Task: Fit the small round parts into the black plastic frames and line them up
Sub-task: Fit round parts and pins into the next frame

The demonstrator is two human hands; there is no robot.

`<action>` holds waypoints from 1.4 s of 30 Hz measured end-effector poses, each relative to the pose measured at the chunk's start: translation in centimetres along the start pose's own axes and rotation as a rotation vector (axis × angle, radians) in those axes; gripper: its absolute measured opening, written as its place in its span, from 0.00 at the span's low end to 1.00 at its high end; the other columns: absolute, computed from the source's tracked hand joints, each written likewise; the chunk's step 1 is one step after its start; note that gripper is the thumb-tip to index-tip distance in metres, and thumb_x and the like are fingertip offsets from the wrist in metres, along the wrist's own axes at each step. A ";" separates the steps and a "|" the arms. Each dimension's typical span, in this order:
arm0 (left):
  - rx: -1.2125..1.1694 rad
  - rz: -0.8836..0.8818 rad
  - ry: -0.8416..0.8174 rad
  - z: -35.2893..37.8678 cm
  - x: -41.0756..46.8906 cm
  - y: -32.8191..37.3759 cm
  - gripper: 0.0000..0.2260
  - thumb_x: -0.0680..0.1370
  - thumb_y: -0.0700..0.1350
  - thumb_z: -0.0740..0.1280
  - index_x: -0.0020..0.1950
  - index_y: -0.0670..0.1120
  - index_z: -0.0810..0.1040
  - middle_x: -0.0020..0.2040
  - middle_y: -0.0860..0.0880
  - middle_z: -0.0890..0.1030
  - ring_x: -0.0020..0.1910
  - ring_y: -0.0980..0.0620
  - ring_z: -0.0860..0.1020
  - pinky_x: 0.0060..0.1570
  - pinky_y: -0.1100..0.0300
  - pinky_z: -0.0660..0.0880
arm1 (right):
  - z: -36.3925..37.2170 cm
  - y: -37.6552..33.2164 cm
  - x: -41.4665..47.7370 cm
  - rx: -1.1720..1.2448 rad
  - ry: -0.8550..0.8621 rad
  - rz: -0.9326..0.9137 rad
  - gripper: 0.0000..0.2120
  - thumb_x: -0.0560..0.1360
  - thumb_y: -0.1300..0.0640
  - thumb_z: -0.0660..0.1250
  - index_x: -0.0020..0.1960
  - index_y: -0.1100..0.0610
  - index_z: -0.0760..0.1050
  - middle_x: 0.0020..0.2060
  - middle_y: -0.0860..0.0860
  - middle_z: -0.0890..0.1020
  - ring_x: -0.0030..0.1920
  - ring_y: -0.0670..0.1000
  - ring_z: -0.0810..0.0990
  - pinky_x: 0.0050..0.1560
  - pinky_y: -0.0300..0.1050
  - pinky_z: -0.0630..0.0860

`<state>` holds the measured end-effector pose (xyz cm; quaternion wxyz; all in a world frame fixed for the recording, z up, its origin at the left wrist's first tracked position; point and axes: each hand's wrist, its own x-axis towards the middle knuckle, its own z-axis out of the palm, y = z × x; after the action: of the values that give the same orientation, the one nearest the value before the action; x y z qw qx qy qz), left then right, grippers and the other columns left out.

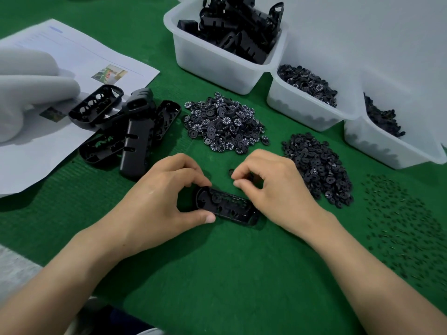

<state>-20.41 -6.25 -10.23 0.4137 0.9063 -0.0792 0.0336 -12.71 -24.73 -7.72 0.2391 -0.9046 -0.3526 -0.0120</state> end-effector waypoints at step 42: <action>0.028 0.008 -0.003 0.0 -0.1 -0.1 0.24 0.62 0.64 0.66 0.52 0.52 0.79 0.51 0.58 0.73 0.49 0.59 0.73 0.50 0.66 0.71 | -2.7 1.0 -0.2 0.260 -0.099 0.183 0.11 0.70 0.62 0.72 0.49 0.50 0.80 0.35 0.45 0.79 0.30 0.41 0.70 0.34 0.29 0.68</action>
<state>-20.47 -6.17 -10.33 0.4006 0.9118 -0.0827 0.0351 -11.78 -26.70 -5.77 0.3364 -0.8939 -0.2788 0.1001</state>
